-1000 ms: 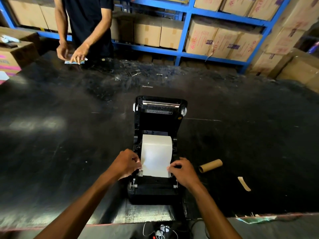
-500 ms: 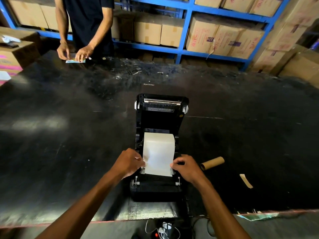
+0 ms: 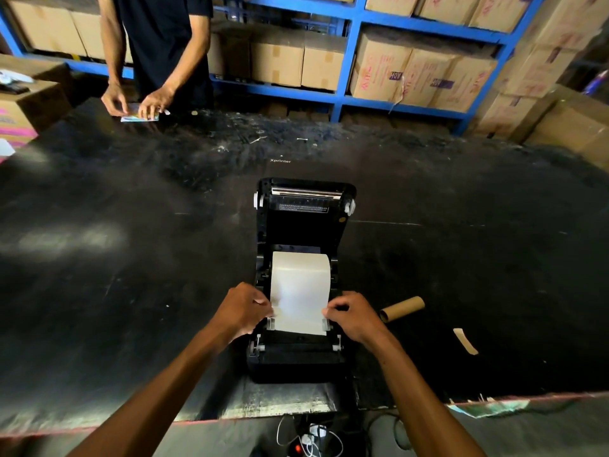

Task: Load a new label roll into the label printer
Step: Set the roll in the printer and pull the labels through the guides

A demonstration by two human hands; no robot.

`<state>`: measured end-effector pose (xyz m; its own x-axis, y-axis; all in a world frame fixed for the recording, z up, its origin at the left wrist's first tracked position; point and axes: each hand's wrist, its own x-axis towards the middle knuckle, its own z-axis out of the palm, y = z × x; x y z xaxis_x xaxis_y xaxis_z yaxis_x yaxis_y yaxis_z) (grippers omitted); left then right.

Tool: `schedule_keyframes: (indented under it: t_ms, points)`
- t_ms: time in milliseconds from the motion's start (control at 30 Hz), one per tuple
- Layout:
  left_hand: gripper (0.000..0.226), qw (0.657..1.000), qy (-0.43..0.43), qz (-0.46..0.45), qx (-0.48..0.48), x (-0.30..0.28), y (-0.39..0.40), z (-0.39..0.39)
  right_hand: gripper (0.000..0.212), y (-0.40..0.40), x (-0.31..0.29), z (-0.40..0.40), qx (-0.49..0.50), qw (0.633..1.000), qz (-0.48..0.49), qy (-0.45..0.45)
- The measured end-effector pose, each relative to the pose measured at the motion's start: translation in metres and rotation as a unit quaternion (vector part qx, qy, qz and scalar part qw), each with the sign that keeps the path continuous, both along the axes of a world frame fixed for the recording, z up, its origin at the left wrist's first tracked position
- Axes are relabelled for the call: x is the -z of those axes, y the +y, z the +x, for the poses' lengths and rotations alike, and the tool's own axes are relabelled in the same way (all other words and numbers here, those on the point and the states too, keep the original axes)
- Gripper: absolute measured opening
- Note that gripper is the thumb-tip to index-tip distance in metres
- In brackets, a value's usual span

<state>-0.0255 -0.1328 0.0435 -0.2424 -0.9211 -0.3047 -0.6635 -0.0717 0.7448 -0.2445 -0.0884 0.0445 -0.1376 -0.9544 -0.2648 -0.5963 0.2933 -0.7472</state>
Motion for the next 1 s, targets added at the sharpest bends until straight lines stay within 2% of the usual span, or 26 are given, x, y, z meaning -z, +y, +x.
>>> schedule_keyframes:
  t_ms: [233, 433, 567, 700, 767, 900, 1000]
  points:
    - [0.023, 0.999, -0.029, 0.016, -0.005, -0.001, -0.001, 0.000, 0.011, 0.003, 0.009, 0.010, 0.053, 0.998, -0.009, -0.019]
    - [0.020, 1.000, -0.015, -0.005, -0.021, -0.001, -0.002, -0.001, 0.012, 0.001, 0.002, 0.004, 0.023, 0.999, 0.039, -0.031]
    - [0.020, 0.999, -0.042, 0.004, 0.016, -0.002, -0.002, 0.000, 0.015, 0.002, 0.002, 0.006, 0.051, 0.995, 0.026, -0.077]
    - [0.023, 0.999, -0.035, -0.005, 0.026, -0.004, -0.002, 0.002, 0.019, 0.004, 0.009, 0.006, 0.033, 0.998, 0.019, -0.047]
    - [0.022, 0.999, -0.027, -0.015, 0.016, -0.002, -0.002, 0.002, 0.018, 0.008, 0.008, 0.006, 0.024, 0.999, -0.001, -0.045]
    - [0.022, 0.999, -0.040, 0.017, 0.020, -0.001, -0.003, 0.000, 0.016, 0.024, 0.009, 0.000, 0.032, 0.994, -0.100, -0.039]
    - [0.024, 0.999, -0.040, 0.021, 0.023, 0.000, -0.004, 0.000, 0.023, 0.043, 0.011, -0.006, -0.045, 0.992, -0.113, -0.026]
